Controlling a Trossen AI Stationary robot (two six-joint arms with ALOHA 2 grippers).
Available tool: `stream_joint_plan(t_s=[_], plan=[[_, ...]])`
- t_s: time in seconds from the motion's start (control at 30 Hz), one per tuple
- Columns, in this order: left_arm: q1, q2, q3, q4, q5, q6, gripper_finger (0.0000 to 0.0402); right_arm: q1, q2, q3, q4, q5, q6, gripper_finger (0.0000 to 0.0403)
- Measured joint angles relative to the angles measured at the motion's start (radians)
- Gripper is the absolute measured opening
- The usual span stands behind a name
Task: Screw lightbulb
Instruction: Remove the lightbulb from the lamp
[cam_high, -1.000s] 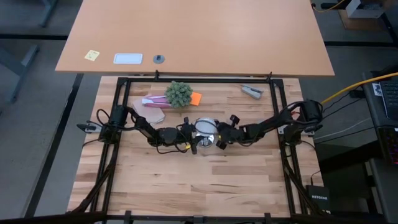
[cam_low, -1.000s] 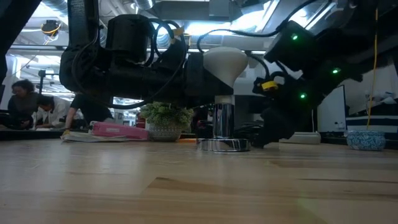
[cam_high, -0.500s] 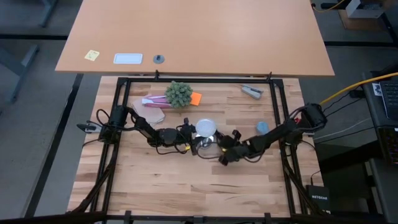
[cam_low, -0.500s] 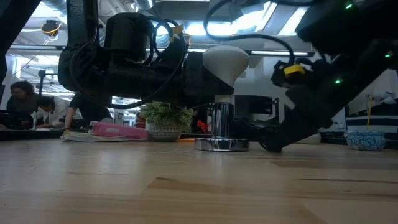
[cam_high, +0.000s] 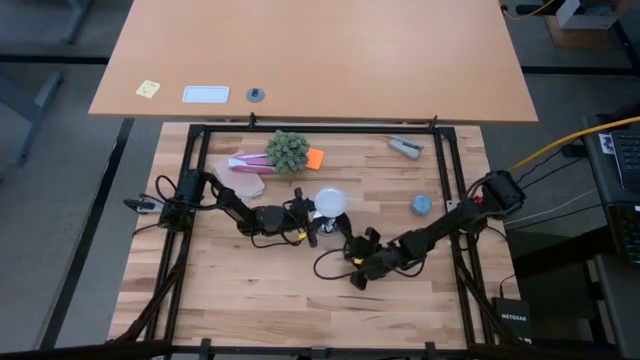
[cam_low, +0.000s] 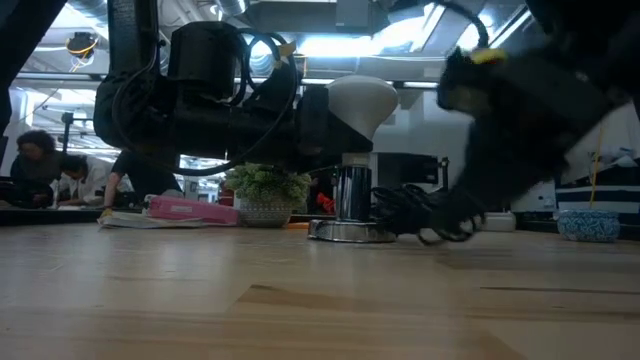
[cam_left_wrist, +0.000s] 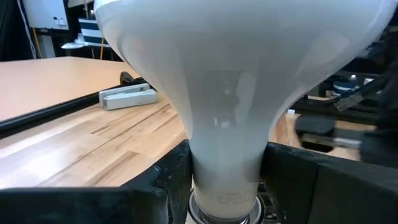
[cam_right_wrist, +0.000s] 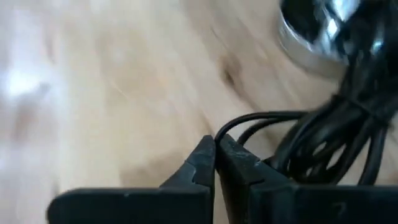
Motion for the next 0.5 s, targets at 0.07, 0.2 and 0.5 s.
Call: stream_joint_plan(t_s=[0.07,0.2,0.5], plan=[[0.001,0.000,0.000,0.004,-0.003,0.011,0.0153,-0.002,0.000,0.025,0.008,0.007,-0.037,0.0014],[0.001,0.001,0.000,0.008,-0.003,0.009,0.0153,-0.003,0.000,0.051,0.090,0.033,-0.126,0.0015],[0.001,0.001,0.000,0.011,-0.001,0.008,0.0153,-0.035,-0.002,0.061,0.199,0.070,-0.178,0.0016]])
